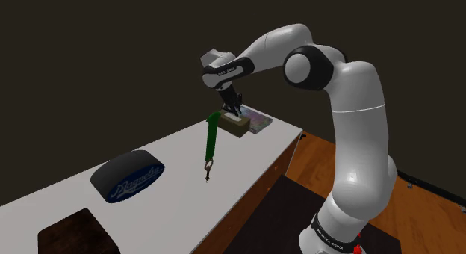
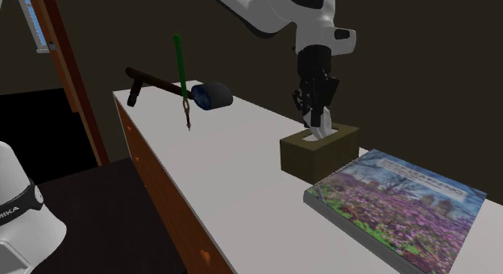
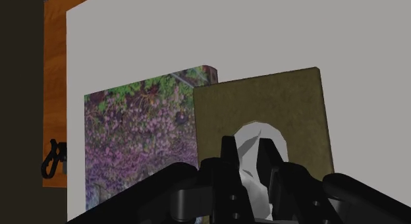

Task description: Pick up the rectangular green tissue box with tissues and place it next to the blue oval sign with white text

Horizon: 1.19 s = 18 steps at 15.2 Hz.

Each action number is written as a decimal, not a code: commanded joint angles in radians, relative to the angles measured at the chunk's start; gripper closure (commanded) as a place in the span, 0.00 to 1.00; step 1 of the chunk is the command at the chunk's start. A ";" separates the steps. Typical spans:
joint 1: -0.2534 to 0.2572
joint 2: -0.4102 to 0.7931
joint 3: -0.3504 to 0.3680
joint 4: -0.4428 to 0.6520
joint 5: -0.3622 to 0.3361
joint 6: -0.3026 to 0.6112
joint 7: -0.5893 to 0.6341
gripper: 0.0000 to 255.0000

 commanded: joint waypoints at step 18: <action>0.012 -0.050 -0.003 0.161 0.004 -0.192 -0.088 1.00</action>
